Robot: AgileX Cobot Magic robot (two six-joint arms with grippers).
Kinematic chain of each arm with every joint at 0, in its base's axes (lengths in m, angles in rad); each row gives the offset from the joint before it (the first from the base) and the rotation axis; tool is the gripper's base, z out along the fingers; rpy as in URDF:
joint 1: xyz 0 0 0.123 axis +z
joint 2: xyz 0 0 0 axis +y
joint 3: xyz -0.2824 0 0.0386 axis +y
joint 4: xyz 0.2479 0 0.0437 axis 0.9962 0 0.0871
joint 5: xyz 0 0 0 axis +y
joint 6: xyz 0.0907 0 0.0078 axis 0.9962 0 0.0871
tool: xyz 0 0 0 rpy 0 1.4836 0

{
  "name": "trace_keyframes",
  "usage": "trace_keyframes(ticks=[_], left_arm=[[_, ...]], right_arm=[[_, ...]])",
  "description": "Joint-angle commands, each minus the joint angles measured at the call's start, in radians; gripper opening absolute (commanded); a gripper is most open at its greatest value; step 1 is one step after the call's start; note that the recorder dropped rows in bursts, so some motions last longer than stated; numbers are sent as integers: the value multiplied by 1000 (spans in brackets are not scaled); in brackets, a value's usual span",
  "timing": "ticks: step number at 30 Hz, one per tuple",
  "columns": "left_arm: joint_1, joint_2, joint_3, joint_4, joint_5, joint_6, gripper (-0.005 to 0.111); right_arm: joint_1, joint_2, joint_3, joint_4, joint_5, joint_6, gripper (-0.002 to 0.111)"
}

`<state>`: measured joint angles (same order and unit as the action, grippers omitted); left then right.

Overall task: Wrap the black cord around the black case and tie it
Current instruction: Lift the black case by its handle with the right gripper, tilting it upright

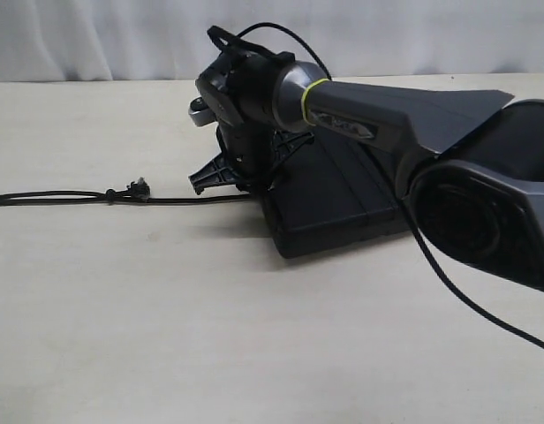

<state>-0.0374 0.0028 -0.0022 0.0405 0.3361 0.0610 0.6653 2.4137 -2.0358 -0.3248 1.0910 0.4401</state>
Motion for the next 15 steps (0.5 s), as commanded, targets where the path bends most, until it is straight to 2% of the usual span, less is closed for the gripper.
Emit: trace_keyframes(ticks=[1,15], left_arm=[[1,-3,2,0,-12,2,0],[1,-3,2,0,-12,2,0]], right_arm=[[-4,-77,-5,-39,16,-52,4],[-13,-269,-5,-40,100,-116,4]])
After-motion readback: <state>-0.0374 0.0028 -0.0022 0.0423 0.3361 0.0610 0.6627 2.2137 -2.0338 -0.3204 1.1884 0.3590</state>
